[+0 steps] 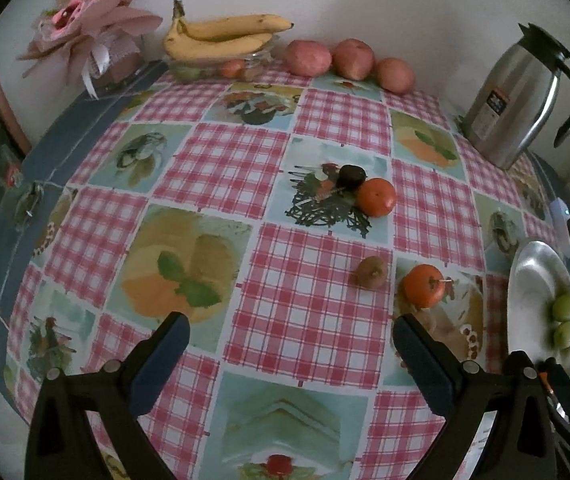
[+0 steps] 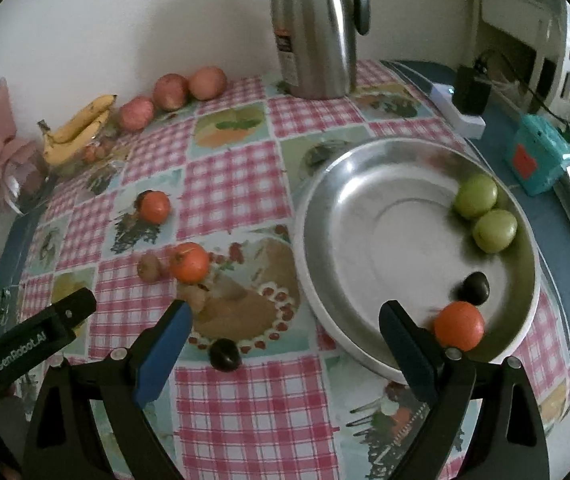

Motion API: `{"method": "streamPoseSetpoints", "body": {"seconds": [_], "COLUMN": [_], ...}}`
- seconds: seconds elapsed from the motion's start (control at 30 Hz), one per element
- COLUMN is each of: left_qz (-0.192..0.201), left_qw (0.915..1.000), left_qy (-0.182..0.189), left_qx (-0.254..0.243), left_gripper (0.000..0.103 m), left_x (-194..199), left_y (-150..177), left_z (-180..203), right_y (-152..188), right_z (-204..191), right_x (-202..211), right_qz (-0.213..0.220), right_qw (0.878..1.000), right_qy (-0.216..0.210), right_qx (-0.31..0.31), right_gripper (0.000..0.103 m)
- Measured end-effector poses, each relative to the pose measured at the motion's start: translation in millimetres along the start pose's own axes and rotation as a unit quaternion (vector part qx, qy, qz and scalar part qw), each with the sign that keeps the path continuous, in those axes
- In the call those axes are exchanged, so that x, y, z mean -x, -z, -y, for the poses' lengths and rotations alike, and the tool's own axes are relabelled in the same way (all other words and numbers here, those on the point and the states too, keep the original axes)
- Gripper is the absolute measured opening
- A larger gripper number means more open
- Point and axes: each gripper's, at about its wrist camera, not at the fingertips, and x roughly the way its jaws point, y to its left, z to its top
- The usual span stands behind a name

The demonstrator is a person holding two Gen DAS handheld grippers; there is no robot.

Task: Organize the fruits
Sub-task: 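Lower right tool onto a dark plum and close on it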

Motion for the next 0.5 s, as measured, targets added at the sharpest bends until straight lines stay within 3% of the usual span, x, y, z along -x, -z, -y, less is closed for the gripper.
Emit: {"method": "streamPoseSetpoints", "body": {"seconds": [0.1, 0.33, 0.43, 0.5], "left_qz": [-0.007, -0.042, -0.062, -0.073], "left_qw": [1.0, 0.9986, 0.9975, 0.9964], "left_qy": [-0.001, 0.006, 0.005, 0.006], "left_qx": [0.006, 0.03, 0.034, 0.041], "left_gripper": [0.103, 0.103, 0.103, 0.103], "left_x": [-2, -16, -26, -32], "left_y": [0, 1, 4, 5], "left_z": [-2, -9, -10, -11], "right_y": [-1, 4, 6, 8], "right_z": [-6, -22, -27, -30], "right_x": [2, -16, -21, -25], "right_qz": [0.006, -0.039, -0.05, -0.06], "right_qw": [1.0, 0.997, 0.997, 0.996], "right_qy": [-0.023, -0.053, -0.052, -0.053], "right_qx": [0.005, 0.026, 0.04, 0.046], "right_gripper": [0.095, 0.095, 0.092, 0.084]}}
